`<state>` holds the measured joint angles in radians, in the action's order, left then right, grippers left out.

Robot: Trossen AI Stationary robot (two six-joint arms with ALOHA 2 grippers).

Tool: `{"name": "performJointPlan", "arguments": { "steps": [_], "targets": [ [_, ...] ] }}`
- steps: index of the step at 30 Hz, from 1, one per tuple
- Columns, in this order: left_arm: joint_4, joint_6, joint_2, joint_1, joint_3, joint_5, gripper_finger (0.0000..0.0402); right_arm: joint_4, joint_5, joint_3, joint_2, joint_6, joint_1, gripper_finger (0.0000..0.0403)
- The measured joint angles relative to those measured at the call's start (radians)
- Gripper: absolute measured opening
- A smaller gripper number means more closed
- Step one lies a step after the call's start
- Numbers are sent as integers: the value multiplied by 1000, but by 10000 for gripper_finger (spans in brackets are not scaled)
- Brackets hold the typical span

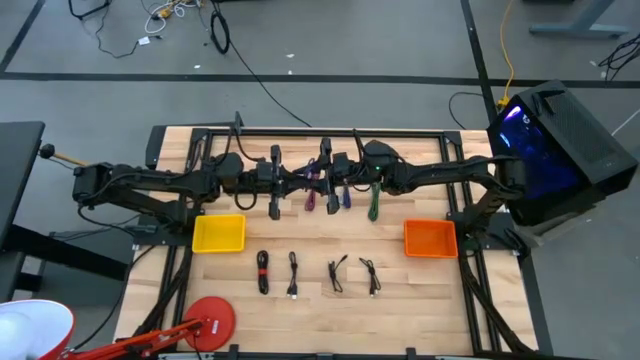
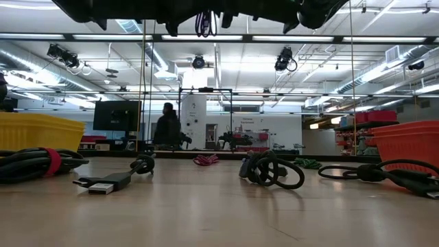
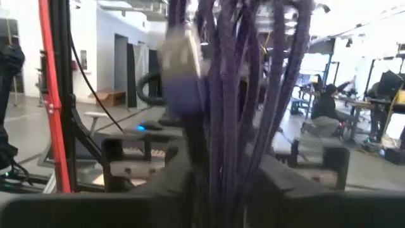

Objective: Pick & Place USB Port
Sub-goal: Put the blue USB cable into the orange bin

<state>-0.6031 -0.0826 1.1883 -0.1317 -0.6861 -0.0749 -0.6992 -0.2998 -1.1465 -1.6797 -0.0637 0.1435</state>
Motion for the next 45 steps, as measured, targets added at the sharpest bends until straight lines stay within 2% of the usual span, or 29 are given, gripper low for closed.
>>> {"name": "performJointPlan", "arguments": {
  "steps": [2,4,9,13,21,24,30,38,41,45],
  "targets": [
    [0,-2,-1,-1,0,0,17,14,-5,0,3,-3,7,40],
    [-1,-4,-1,-1,0,6,17,13,-15,0,4,-4,13,21],
    [5,-1,-1,-1,0,30,24,23,-15,0,4,1,19,20],
    [4,0,-1,-1,0,31,45,21,-15,0,4,-1,20,20],
    [2,18,0,-1,0,38,130,54,-27,0,35,7,59,18],
    [19,18,0,-1,0,63,162,132,-26,1,75,7,81,18],
    [163,-4,-1,-13,1,186,196,461,-11,0,197,-46,97,18],
    [331,52,-1,-28,2,202,193,1035,244,1,436,-109,57,18],
    [351,53,-1,-28,2,202,191,1203,334,1,536,-54,30,17],
    [357,53,-1,-28,2,202,191,1419,401,1,640,67,-26,17]
  ]
}}
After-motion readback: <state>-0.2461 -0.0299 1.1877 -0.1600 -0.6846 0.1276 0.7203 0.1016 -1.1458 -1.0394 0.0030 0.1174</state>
